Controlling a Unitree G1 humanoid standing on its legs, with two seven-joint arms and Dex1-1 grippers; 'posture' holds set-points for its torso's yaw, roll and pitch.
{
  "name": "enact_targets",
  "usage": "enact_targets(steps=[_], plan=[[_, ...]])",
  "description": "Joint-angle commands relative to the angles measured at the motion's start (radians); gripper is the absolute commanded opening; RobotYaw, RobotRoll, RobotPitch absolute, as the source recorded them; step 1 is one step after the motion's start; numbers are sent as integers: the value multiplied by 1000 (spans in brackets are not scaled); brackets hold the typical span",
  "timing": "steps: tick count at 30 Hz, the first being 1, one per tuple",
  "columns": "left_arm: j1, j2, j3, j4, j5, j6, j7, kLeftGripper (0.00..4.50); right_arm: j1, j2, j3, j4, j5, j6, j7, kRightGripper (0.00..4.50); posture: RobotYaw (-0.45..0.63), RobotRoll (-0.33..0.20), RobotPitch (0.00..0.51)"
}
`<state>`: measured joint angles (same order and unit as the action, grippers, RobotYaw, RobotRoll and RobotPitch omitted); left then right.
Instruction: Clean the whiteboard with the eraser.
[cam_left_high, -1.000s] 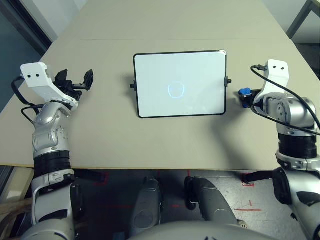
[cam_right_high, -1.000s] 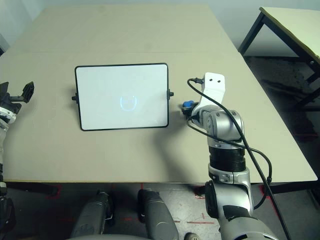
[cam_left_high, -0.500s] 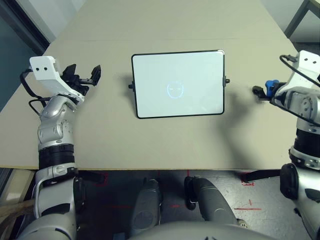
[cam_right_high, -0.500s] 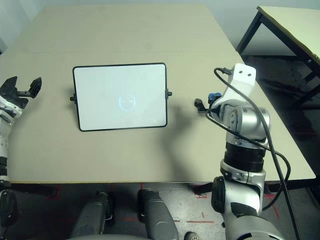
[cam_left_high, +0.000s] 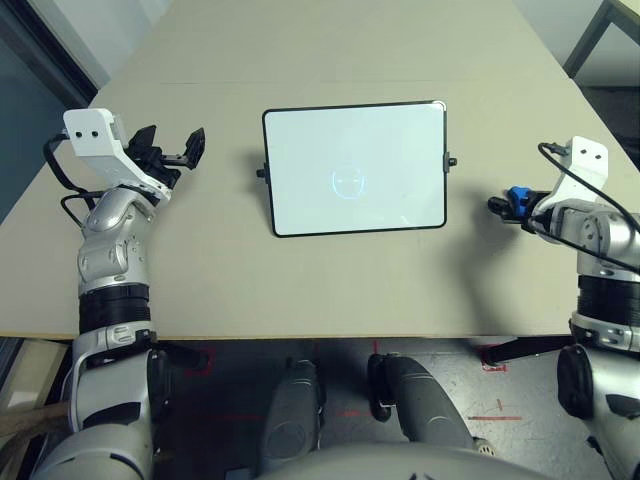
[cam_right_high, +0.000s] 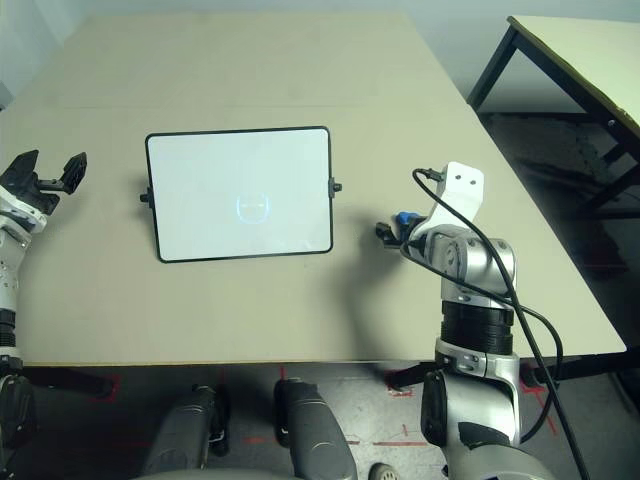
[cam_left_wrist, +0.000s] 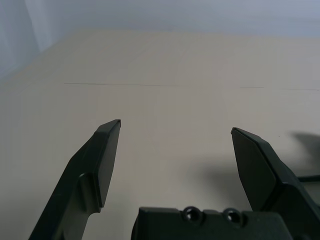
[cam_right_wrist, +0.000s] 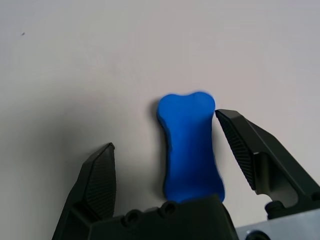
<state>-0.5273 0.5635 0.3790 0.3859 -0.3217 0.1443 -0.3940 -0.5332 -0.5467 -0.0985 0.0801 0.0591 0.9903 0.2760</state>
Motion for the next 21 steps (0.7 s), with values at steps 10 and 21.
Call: enact_targets(steps=[10, 21], plan=[[30, 20, 32, -6, -8, -8, -3, 4500, 1, 125, -232, 201, 94, -532, -105, 4458, 48, 0, 173], [-24, 32, 28, 149, 13, -72, -8, 4500, -23, 177, -278, 468, 195, -906, 2, 4458, 36, 0, 140]])
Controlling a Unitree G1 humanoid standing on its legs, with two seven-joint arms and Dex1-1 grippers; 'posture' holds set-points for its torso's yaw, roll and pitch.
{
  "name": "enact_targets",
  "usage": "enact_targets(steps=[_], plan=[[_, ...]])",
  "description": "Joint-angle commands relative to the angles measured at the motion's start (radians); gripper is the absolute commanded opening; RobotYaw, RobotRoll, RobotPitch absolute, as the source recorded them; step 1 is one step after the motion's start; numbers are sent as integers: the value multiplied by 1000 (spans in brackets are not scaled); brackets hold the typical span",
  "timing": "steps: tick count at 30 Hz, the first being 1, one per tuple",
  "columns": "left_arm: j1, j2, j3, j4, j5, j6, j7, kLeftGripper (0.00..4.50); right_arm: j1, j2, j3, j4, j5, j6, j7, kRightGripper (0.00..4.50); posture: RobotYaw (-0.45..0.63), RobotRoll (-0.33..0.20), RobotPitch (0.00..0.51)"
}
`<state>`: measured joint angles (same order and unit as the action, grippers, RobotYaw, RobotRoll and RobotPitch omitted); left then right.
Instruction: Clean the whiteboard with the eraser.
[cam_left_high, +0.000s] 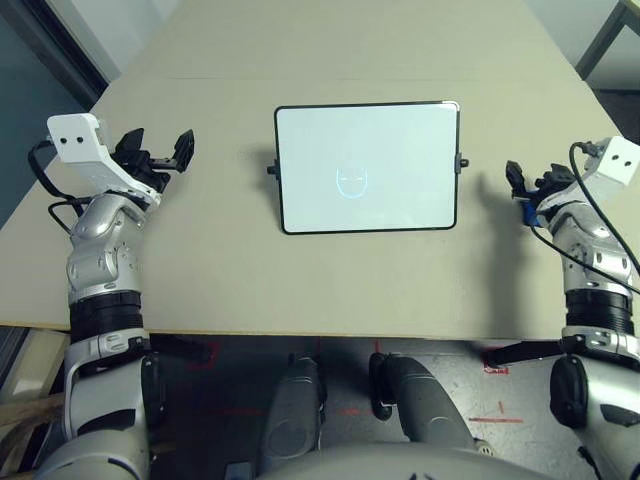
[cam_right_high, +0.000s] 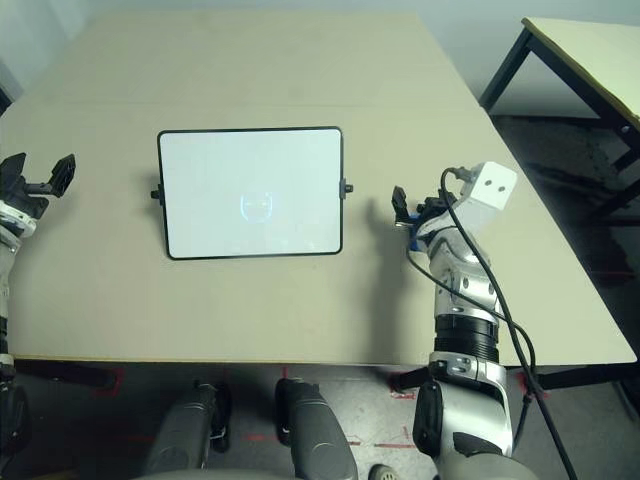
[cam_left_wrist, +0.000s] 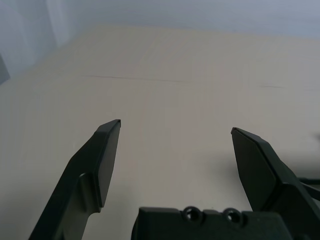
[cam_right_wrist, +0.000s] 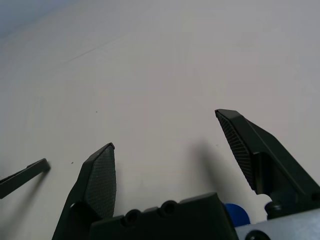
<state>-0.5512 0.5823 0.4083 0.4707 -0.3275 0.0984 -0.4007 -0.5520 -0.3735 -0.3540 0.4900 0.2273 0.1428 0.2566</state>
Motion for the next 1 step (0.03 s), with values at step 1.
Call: enact_targets(steps=[1], plan=[[-4, 12, -1, 85, 22, -36, -1, 4500, -6, 2, -24, 76, 32, -79, 29, 4458, 36, 0, 139]])
